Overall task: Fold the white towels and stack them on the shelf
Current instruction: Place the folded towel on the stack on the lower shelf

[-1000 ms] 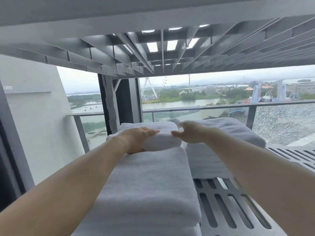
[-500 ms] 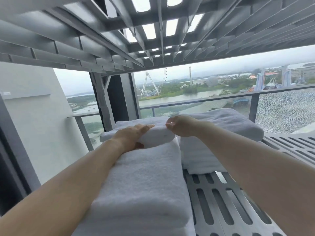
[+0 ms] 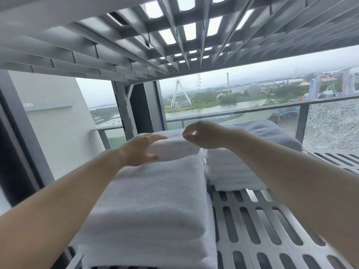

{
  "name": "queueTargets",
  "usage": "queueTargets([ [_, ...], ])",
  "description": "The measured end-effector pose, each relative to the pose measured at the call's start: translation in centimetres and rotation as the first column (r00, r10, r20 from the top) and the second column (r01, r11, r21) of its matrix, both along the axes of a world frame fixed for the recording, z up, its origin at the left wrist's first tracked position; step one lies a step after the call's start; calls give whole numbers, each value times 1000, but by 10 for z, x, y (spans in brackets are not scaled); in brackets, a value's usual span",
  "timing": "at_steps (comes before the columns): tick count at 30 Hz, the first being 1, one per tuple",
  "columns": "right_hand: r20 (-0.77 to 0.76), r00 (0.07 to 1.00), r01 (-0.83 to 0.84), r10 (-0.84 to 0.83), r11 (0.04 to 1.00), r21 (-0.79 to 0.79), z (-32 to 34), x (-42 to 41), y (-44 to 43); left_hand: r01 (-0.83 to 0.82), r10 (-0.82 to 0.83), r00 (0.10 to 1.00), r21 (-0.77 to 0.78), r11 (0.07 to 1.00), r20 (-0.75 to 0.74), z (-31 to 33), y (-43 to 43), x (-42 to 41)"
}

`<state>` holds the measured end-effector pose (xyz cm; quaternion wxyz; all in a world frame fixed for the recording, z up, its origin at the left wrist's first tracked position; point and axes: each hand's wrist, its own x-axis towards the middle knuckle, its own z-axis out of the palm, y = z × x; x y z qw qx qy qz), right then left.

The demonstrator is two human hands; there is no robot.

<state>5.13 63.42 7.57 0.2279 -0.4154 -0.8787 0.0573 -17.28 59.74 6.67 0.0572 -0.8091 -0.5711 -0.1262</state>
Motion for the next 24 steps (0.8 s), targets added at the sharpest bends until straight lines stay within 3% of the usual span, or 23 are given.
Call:
queueTargets([
  [4, 56, 992, -119, 116, 991, 55, -12, -2, -36, 57, -44, 989, -89, 994, 141, -5, -45, 5],
  [7, 149, 979, -153, 138, 984, 94, -21, -4, -57, 63, -54, 992, -77, 995, 112, -13, -77, 7],
  [13, 114, 982, -168, 152, 975, 146, -24, -5, -95, 57, -59, 992, 17, 998, 110, -29, -118, 6],
  [16, 125, 972, -217, 201, 967, 130, -31, -6, -115, 63, -64, 985, 9, 998, 162, -41, -132, 1],
  [24, 40, 982, -188, 187, 982, 5, -46, -7, -118, 49, -82, 978, 170, 984, 192, -62, -123, 20],
])
